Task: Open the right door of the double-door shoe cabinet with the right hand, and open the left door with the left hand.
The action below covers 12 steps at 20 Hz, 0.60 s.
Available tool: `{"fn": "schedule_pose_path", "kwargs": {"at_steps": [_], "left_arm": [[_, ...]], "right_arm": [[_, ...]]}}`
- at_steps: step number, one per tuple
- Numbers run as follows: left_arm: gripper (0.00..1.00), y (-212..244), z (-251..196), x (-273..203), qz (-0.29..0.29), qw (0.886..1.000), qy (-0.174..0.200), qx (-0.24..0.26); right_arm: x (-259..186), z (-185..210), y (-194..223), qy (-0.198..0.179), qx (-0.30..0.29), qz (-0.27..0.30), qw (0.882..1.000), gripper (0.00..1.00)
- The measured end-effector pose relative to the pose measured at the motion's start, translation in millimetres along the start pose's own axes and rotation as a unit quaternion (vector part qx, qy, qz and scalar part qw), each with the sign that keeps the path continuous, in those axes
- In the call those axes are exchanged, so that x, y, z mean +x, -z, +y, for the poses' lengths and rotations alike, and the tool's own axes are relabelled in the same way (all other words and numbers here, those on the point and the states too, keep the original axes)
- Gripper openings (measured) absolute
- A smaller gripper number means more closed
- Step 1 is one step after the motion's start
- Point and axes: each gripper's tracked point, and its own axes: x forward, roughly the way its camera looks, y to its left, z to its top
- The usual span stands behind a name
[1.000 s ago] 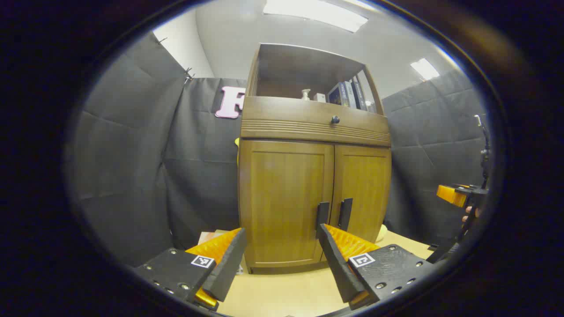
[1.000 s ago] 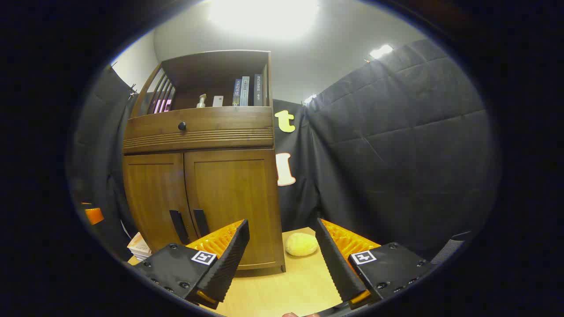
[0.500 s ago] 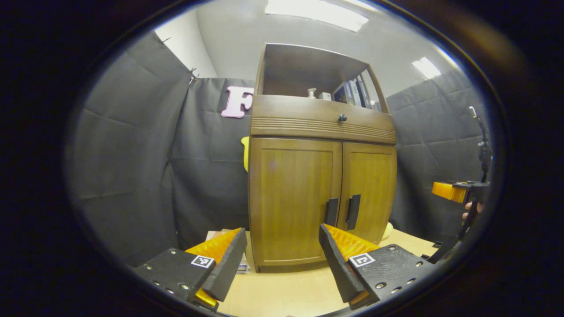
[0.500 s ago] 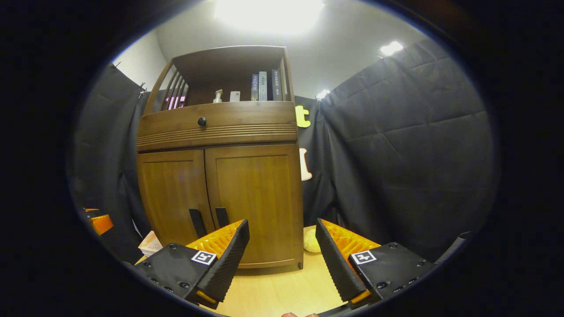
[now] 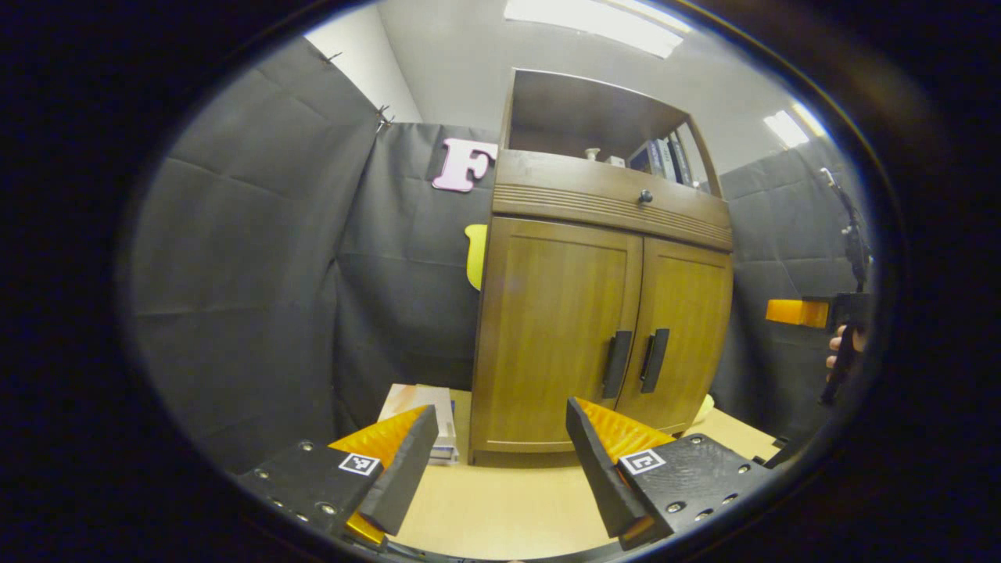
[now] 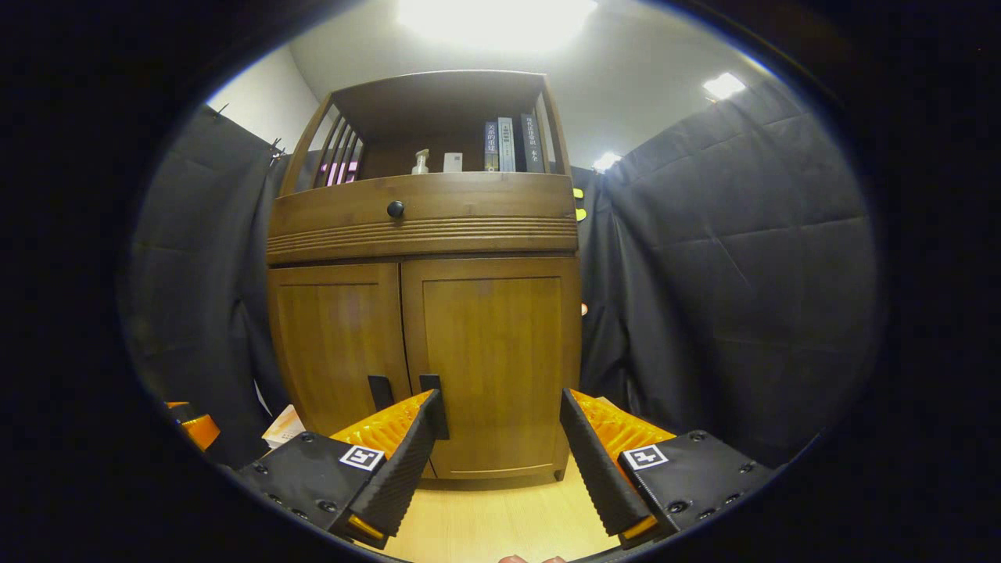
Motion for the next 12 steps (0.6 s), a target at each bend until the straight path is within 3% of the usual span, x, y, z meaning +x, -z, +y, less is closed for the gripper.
{"fn": "schedule_pose_path", "kwargs": {"at_steps": [6,12], "left_arm": [[0.94,5.3,2.0,0.2,0.025,1.000,-0.011,0.004],[0.94,0.5,4.7,3.8,0.028,0.999,-0.042,-0.005]], "right_arm": [[33.4,17.3,-10.5,-0.007,0.006,0.003,1.000,0.95],[86.8,46.4,-1.7,-0.045,0.001,0.007,0.999,0.95]]}}
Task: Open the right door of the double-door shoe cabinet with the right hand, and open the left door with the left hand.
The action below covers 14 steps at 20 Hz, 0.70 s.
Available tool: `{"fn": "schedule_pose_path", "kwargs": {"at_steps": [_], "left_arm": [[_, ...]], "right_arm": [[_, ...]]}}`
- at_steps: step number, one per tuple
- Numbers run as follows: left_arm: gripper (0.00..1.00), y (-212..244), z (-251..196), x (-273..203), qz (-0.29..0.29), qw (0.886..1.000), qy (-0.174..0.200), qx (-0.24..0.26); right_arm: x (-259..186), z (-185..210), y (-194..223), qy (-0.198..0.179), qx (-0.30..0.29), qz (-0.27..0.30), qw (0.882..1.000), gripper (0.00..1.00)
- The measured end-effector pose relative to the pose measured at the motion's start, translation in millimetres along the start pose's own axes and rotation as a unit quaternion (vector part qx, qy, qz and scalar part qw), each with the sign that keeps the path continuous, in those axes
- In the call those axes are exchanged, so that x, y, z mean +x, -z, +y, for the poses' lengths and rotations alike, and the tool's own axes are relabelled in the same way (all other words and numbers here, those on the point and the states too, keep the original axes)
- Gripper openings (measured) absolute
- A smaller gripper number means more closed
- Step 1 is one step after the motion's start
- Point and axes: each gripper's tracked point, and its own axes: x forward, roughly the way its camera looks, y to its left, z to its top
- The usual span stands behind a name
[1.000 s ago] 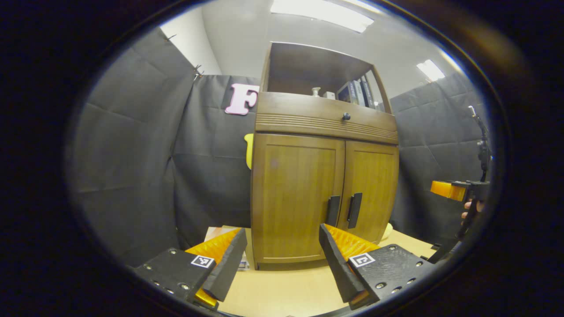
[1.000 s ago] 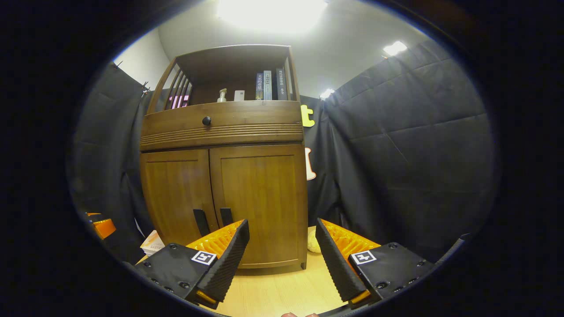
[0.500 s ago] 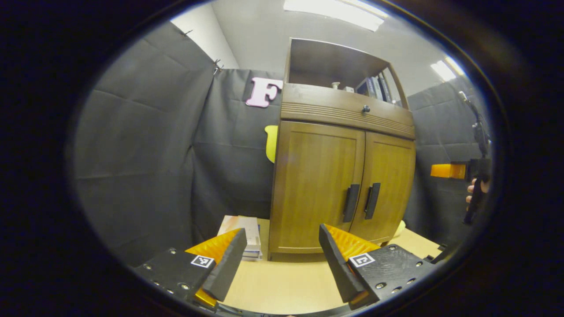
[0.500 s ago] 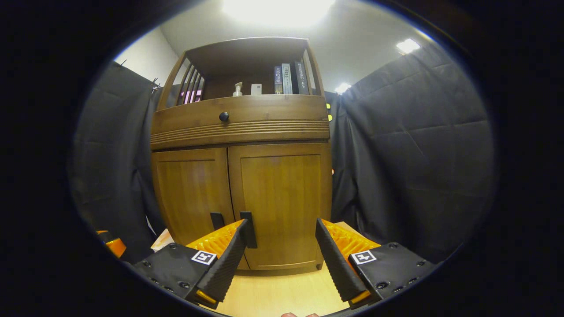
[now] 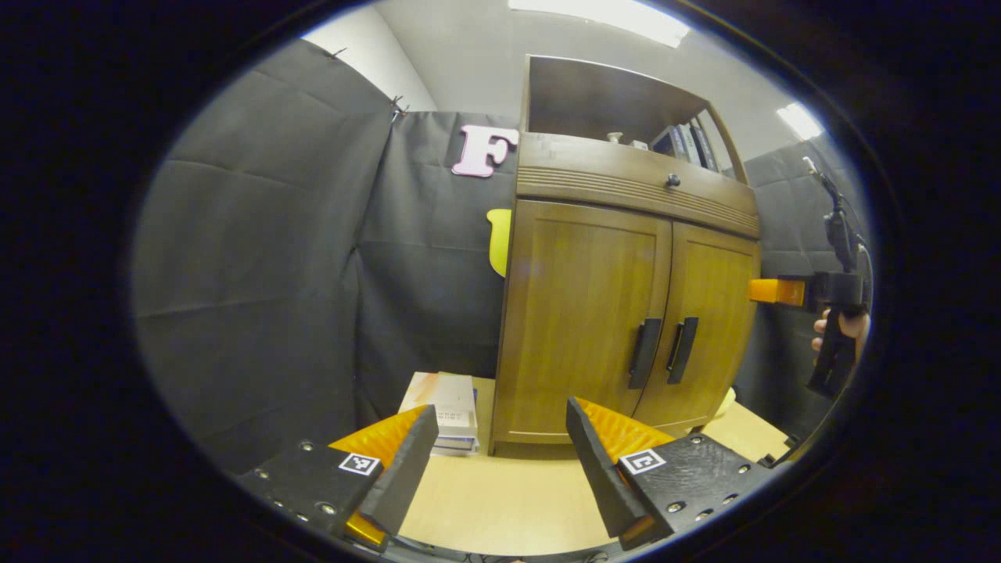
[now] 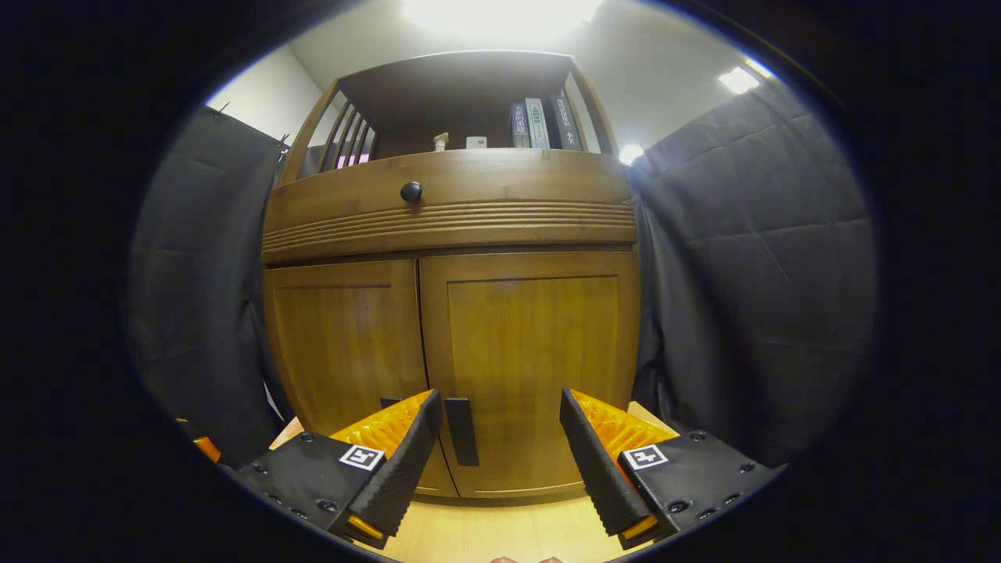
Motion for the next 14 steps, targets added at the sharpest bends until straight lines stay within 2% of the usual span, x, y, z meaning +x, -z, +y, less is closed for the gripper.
{"fn": "schedule_pose_path", "kwargs": {"at_steps": [2,3,4,5,11,14], "left_arm": [[0.95,-3.4,3.0,0.4,-0.001,1.000,-0.011,0.007],[0.95,-6.4,3.1,3.7,-0.004,1.000,-0.018,0.011],[0.94,-7.8,1.4,6.0,-0.006,1.000,-0.024,0.013],[0.94,-9.6,1.9,6.5,-0.008,0.999,-0.030,0.014],[0.94,-10.5,3.2,12.5,-0.002,0.998,-0.068,0.013],[0.94,-13.0,3.4,13.3,-0.001,0.996,-0.090,0.011]], "right_arm": [[18.5,10.6,9.6,-0.019,0.005,0.013,1.000,0.95],[26.8,13.0,14.4,-0.024,0.004,0.019,1.000,0.93],[35.7,14.7,18.2,-0.026,0.004,0.022,0.999,0.95],[45.8,18.2,22.2,-0.029,0.006,0.026,0.999,0.92],[80.8,34.8,55.9,-0.058,0.019,0.063,0.996,0.93],[96.0,37.4,75.8,-0.056,0.013,0.084,0.995,0.95]]}}
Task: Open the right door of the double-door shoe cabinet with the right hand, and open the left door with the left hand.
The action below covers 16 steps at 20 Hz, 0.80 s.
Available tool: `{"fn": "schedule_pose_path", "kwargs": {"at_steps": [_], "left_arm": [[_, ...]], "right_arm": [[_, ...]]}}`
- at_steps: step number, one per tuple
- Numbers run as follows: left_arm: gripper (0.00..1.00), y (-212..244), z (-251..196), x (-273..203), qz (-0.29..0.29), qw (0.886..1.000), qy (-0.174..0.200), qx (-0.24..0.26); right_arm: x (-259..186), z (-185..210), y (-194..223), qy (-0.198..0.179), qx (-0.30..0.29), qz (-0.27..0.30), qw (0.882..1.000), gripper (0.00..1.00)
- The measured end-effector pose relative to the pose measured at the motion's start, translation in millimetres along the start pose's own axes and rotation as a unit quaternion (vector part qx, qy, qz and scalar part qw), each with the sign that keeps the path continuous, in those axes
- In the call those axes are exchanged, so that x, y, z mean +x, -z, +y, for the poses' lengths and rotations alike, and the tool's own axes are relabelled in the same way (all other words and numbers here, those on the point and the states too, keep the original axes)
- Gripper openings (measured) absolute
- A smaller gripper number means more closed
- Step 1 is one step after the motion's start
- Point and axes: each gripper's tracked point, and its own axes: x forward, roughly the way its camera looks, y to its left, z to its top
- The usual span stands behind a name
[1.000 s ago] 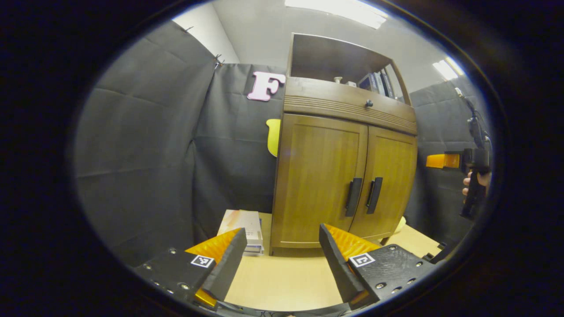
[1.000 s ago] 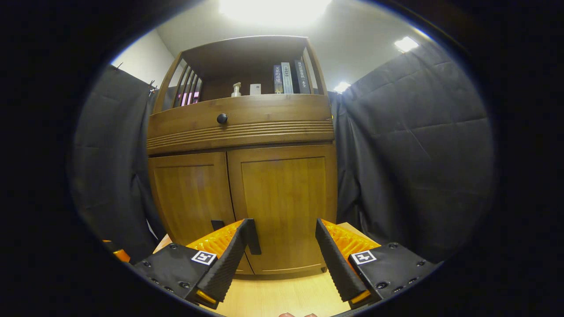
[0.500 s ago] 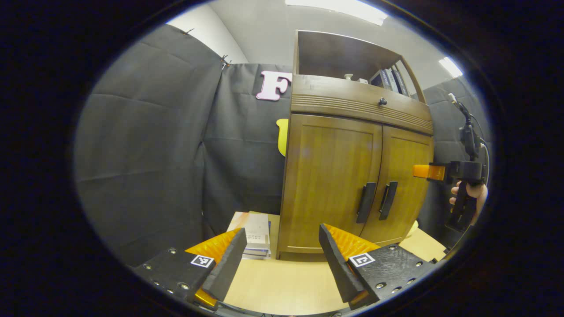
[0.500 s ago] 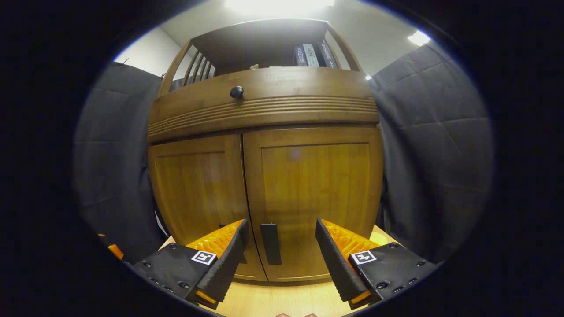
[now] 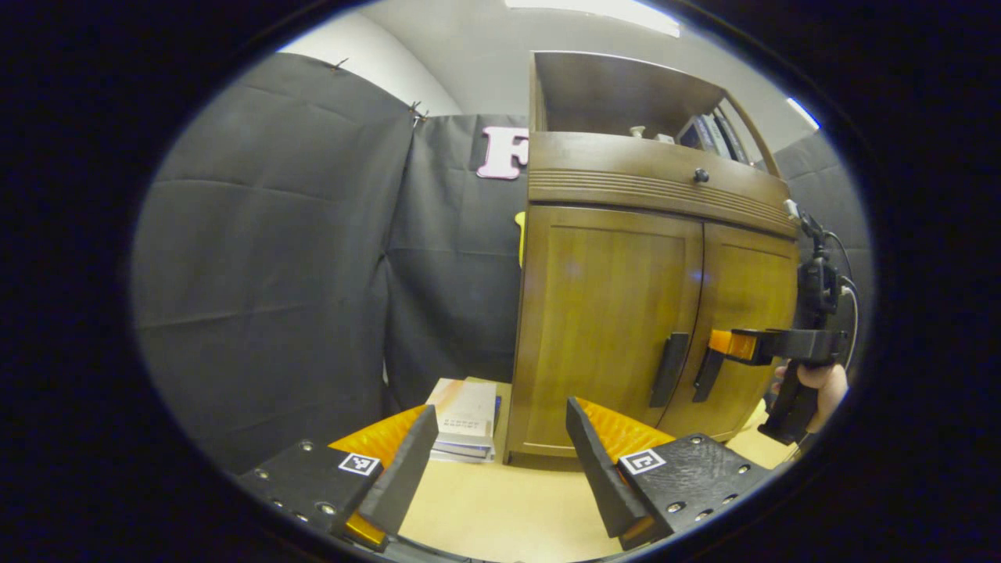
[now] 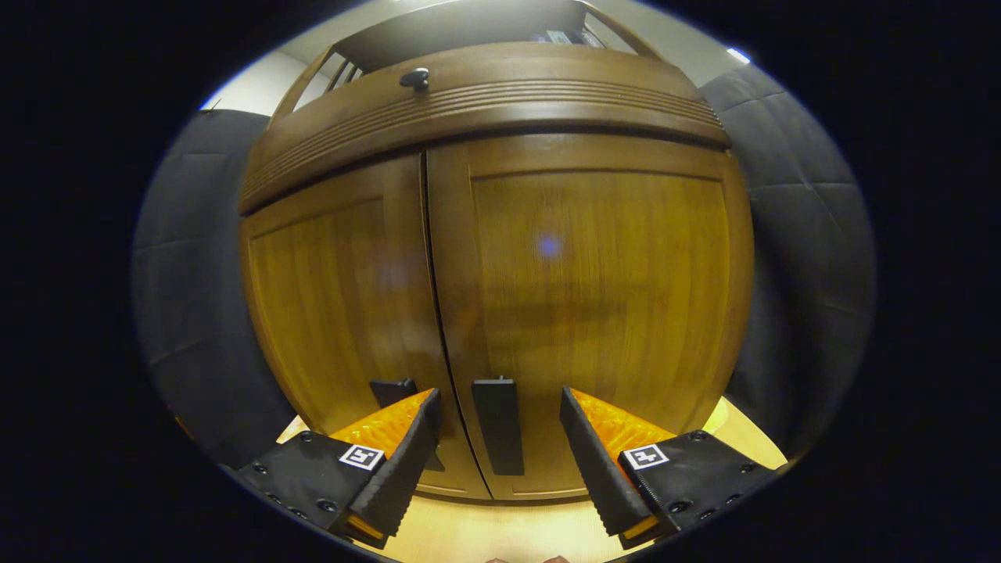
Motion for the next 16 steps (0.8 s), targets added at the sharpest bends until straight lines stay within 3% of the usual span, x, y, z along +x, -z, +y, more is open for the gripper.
{"fn": "schedule_pose_path", "kwargs": {"at_steps": [6,12,16], "left_arm": [[0.94,0.3,-2.8,4.6,0.011,0.999,-0.030,0.012],[0.95,-1.4,0.0,-1.9,0.018,0.999,-0.048,0.015],[0.95,-0.8,-2.2,-0.8,0.017,0.999,-0.038,0.017]], "right_arm": [[24.1,2.0,15.7,-0.002,-0.013,0.024,1.000,0.95],[37.5,1.8,21.4,-0.013,-0.040,0.034,0.999,0.37],[30.0,2.3,21.2,-0.019,-0.014,0.057,0.998,0.38]]}}
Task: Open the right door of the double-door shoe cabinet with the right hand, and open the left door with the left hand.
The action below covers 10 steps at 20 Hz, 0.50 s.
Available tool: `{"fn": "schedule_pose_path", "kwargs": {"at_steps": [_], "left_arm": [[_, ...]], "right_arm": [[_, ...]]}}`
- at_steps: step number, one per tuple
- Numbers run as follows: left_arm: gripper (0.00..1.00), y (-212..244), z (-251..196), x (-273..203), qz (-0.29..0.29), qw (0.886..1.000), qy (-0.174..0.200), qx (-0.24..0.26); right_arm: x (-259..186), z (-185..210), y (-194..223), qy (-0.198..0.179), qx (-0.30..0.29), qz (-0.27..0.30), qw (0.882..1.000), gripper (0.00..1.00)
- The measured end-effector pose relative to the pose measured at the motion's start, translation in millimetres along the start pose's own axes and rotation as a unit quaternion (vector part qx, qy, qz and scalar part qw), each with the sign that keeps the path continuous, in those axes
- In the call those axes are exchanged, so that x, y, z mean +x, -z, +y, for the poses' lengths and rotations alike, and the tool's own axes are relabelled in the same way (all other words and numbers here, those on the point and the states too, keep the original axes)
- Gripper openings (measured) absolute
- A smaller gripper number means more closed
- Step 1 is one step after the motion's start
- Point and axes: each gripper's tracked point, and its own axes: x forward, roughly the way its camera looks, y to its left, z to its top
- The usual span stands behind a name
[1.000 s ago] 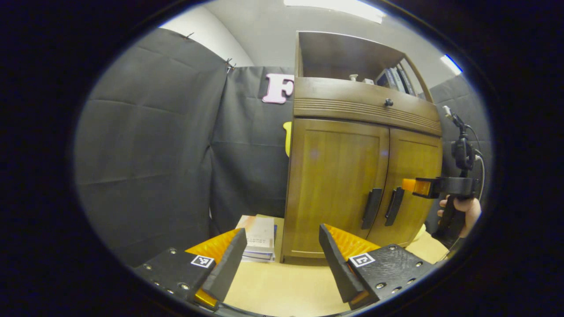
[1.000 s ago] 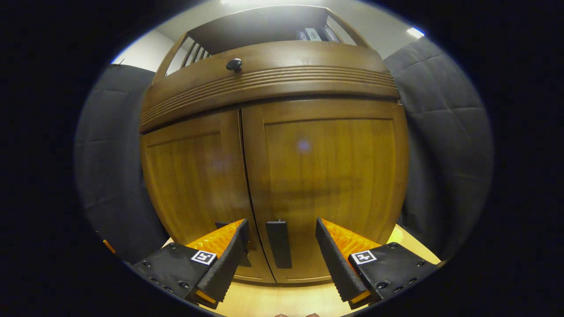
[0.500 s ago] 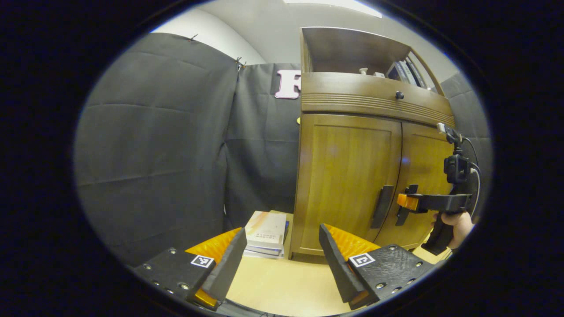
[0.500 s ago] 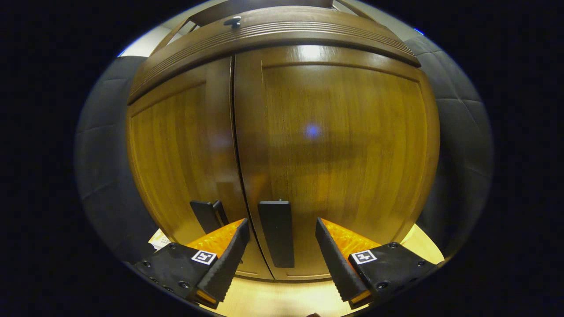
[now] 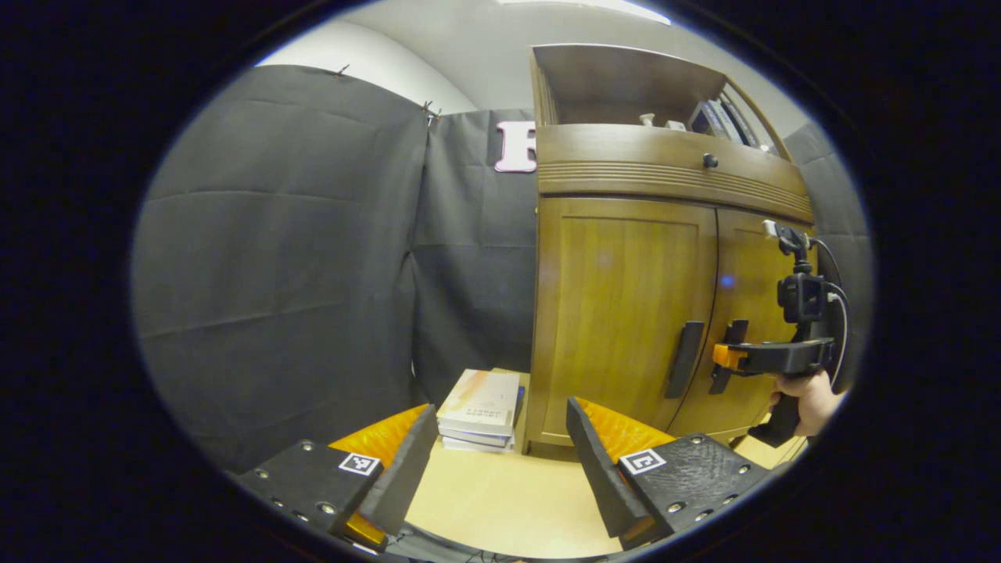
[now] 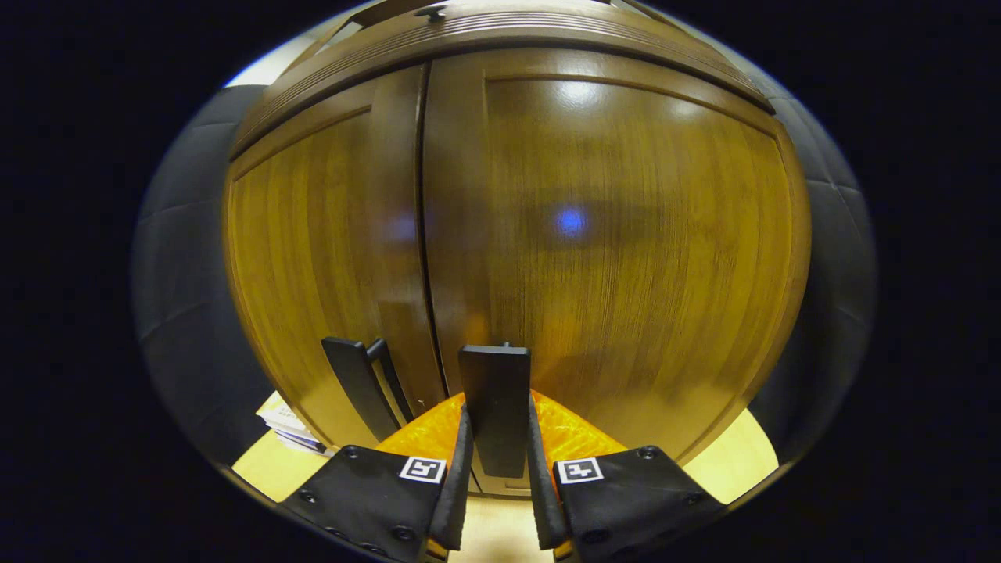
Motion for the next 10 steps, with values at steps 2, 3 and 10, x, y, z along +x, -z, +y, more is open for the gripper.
{"fn": "schedule_pose_path", "kwargs": {"at_steps": [2,3,10], "left_arm": [[0.95,-1.0,-4.5,0.3,-0.002,1.000,0.014,-0.005],[0.95,-1.0,-10.5,-0.4,-0.005,1.000,0.024,-0.006],[0.95,-2.7,-8.1,-4.6,-0.014,0.998,0.069,-0.002]], "right_arm": [[0.1,-1.5,1.8,-0.003,-0.006,0.004,1.000,0.31],[2.5,-0.9,1.8,-0.007,-0.014,0.002,1.000,0.26],[-14.9,1.6,11.3,-0.019,-0.020,-0.003,1.000,0.20]]}}
